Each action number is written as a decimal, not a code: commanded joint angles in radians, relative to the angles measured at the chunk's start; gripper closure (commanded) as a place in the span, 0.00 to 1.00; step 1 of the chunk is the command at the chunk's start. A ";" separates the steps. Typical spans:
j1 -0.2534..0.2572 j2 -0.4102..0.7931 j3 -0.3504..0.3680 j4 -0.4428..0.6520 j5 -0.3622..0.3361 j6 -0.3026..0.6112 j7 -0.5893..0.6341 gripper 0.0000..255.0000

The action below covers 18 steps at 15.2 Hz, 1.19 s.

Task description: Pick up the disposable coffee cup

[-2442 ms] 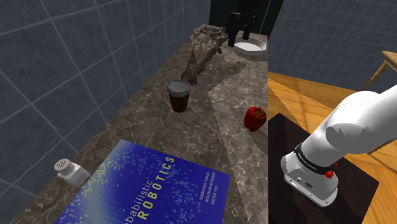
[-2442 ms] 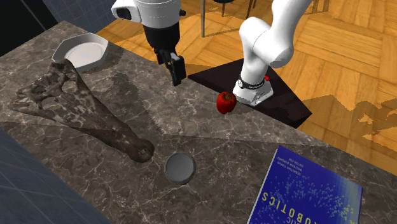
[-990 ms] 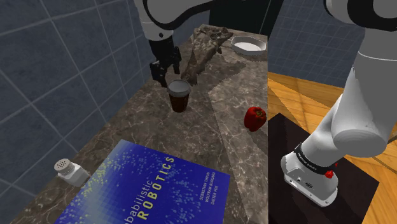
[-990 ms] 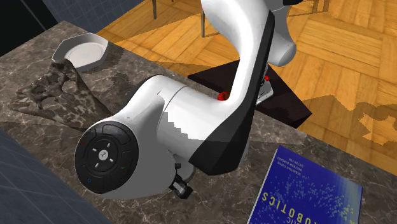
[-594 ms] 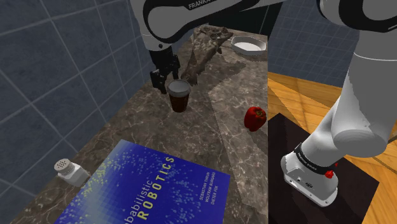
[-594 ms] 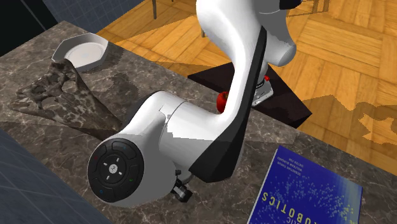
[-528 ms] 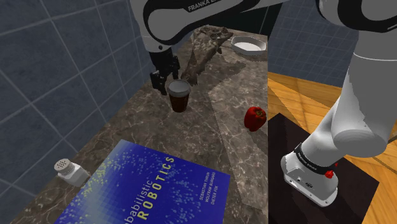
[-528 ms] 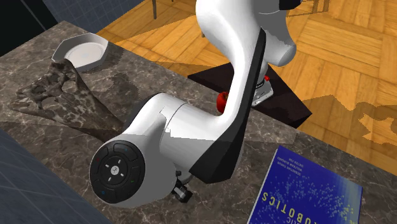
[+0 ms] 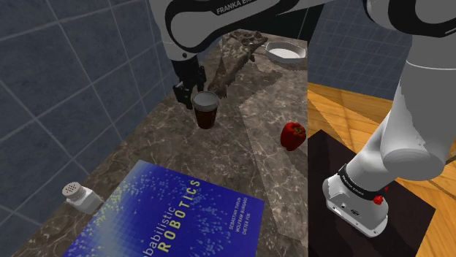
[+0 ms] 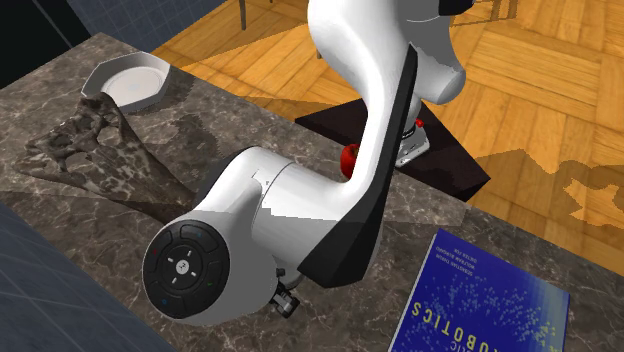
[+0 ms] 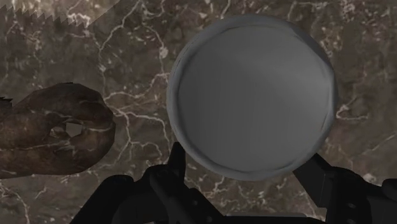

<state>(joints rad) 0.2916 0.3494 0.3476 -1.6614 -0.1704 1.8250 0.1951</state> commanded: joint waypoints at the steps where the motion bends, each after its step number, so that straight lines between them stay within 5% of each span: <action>1: 0.000 0.002 0.000 -0.001 0.000 -0.001 0.000 1.00; 18: 0.005 -0.031 0.007 0.154 0.016 -0.187 -0.019 1.00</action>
<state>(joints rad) 0.2963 0.3197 0.3545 -1.5187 -0.1549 1.6512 0.1780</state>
